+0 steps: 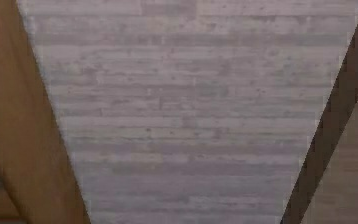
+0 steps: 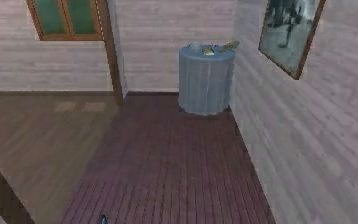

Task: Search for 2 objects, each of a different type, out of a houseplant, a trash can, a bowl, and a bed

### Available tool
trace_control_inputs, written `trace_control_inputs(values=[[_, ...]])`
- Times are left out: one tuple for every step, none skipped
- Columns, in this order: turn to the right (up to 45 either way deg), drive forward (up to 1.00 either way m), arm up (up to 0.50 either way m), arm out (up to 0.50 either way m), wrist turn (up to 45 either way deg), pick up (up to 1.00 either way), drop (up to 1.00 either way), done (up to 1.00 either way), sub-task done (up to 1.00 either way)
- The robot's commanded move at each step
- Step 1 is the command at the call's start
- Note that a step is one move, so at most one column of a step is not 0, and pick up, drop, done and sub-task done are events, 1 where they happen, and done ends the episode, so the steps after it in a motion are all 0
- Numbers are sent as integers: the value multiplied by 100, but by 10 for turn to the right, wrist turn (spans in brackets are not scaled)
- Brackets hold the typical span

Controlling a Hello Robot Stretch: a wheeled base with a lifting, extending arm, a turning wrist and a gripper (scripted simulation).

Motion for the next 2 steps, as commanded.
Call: trace_control_inputs(values=[[0, 5, 0, 0, 0, 0, 0, 0, 0], [-450, 0, 0, 0, 0, 0, 0, 0, 0]])
